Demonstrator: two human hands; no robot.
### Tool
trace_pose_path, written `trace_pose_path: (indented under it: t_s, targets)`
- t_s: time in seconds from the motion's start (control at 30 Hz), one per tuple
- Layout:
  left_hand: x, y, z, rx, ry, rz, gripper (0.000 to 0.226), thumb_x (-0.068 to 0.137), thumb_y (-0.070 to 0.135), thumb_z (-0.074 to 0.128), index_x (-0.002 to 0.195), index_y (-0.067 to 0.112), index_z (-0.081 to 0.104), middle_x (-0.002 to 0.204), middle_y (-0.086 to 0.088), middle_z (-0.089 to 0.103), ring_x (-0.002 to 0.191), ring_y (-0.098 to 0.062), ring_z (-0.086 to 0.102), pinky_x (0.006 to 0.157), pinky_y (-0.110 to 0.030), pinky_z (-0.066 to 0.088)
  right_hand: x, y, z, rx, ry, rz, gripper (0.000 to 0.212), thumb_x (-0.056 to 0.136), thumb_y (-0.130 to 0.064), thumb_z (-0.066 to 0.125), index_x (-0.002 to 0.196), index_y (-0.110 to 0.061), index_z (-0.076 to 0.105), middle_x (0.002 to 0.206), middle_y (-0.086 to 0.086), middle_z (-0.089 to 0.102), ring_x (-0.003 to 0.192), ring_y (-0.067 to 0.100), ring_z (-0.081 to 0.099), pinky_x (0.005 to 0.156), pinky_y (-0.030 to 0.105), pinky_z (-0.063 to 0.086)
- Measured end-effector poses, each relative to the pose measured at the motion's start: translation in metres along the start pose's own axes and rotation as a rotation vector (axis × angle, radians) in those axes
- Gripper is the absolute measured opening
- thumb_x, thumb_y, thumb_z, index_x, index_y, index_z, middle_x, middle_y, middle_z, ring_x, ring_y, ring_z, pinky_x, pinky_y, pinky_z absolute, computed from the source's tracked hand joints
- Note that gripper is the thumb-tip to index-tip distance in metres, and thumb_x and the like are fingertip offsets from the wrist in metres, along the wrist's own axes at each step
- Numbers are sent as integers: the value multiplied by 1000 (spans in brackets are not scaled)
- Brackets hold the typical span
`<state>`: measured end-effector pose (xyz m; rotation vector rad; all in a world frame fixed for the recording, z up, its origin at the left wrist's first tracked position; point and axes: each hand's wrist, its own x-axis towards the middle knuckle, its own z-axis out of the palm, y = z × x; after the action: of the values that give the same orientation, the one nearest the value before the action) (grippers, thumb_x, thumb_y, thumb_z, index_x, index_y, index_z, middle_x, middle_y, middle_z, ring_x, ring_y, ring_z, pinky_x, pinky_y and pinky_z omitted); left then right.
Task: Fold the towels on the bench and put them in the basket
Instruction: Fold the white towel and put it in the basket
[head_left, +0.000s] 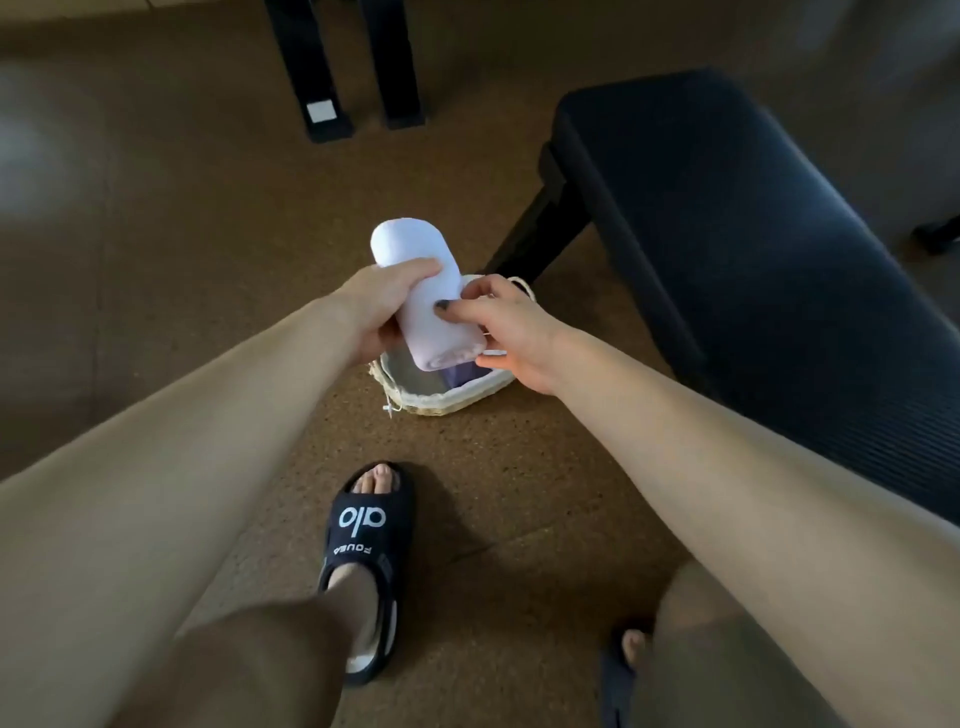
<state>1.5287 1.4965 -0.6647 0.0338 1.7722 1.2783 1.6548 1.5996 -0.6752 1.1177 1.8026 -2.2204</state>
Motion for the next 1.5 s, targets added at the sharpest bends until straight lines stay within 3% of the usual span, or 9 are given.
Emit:
trace_pose_path:
  t_s: [0.13,0.33,0.43,0.63,0.9,1.13,1.27,1.4,1.5]
  targets:
    - [64,-24,-18,17,60,-26,48,93,37,72,129,8,59,113,-11,74,101,-26,73,89,-43,61,67,28,15,64,-17,56,33,89,-25,78,111,-23,53,125,6,64,111,23,66,96,46,57]
    - [155,-73,-15,302,263,-36,70,88,52,69,139,9,49,122,-12,65,106,-32,66,89,-44,56,150,84,31,-257,147,31,40,85,-37,75,111,-23,48,107,-4,56,104,22,60,94,48,54]
    - [189,-94,-9,388,313,-78,65,98,40,58,145,2,32,141,-21,52,124,-40,55,100,-45,47,175,106,37,-401,170,6,37,91,-35,69,113,-19,44,103,-2,56,95,22,57,81,37,45]
    - [206,-119,-19,752,243,82,62,94,11,48,150,13,21,140,-27,44,126,-47,49,102,-54,47,200,141,38,-459,148,-24,29,97,-29,64,108,-20,39,90,-6,51,74,6,51,56,21,36]
    - [196,-131,-24,1512,114,264,40,101,11,48,141,8,49,151,-23,31,125,-46,49,99,-42,42,223,148,47,-689,157,38,33,101,-28,58,123,-11,40,122,15,62,106,35,65,73,36,42]
    - [200,-148,-25,1804,92,476,38,99,26,57,136,15,52,137,-6,46,116,-25,58,96,-40,44,234,158,57,-871,153,29,32,103,-25,52,128,-8,42,127,18,64,115,38,64,78,35,42]
    - [200,-158,-32,1919,55,611,48,102,33,47,146,16,40,141,-5,50,127,-23,53,106,-36,40,236,160,59,-972,124,-3,32,104,-22,51,132,-9,44,124,17,67,115,36,65,78,34,40]
    - [202,-161,-30,2066,26,539,52,101,36,48,147,15,41,146,-6,48,131,-23,50,106,-37,35,235,161,58,-1036,105,-12,32,103,-22,53,132,-10,47,121,15,68,113,34,65,78,35,41]
    - [206,-158,-24,2097,-5,455,53,101,37,50,148,15,40,144,-7,48,129,-23,51,106,-38,36,235,165,58,-1130,104,-21,43,92,-27,71,129,-15,51,126,12,63,119,32,61,89,39,49]
